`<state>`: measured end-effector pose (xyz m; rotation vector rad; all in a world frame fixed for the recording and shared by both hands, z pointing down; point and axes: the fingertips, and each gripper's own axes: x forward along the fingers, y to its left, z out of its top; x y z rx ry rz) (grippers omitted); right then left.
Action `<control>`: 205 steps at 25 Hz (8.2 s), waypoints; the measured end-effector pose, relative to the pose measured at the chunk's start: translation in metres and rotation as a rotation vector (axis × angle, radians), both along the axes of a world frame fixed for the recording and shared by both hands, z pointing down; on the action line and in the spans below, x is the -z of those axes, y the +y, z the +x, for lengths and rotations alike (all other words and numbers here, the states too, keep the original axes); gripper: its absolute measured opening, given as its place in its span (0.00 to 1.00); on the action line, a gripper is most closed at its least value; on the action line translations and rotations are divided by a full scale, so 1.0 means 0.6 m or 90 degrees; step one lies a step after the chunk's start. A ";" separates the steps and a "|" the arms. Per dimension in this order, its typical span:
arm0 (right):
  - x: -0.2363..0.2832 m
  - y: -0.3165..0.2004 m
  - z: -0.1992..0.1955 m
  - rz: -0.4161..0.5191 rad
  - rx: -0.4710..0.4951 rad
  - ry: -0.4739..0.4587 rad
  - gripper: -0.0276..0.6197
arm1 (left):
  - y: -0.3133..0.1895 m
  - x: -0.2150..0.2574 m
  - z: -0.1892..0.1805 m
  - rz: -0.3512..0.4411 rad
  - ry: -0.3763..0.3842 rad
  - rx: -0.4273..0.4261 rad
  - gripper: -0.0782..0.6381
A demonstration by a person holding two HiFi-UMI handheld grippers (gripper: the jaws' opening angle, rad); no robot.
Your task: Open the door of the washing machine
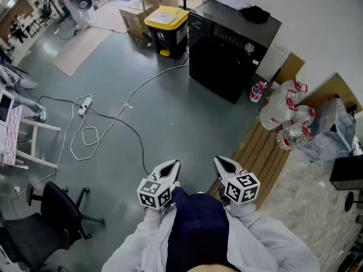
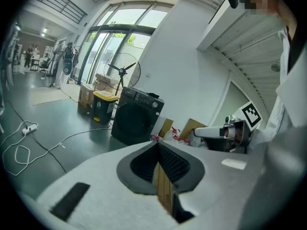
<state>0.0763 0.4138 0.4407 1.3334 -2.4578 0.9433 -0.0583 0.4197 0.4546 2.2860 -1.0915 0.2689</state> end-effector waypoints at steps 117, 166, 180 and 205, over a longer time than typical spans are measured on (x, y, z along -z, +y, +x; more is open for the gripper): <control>-0.109 -1.042 -0.111 -0.052 -0.179 -0.068 0.05 | -1.098 -0.090 -0.119 0.027 0.007 -0.169 0.46; -0.374 -1.358 0.075 -0.230 -0.260 -0.067 0.05 | -1.510 -0.538 0.262 0.023 -0.313 -0.600 0.36; -0.367 -1.297 0.047 -0.217 -0.281 -0.056 0.05 | -1.453 -0.543 0.211 0.013 -0.325 -0.583 0.34; -0.310 -0.972 -0.095 -0.191 -0.433 -0.040 0.05 | -1.097 -0.547 0.082 -0.046 -0.279 -0.613 0.23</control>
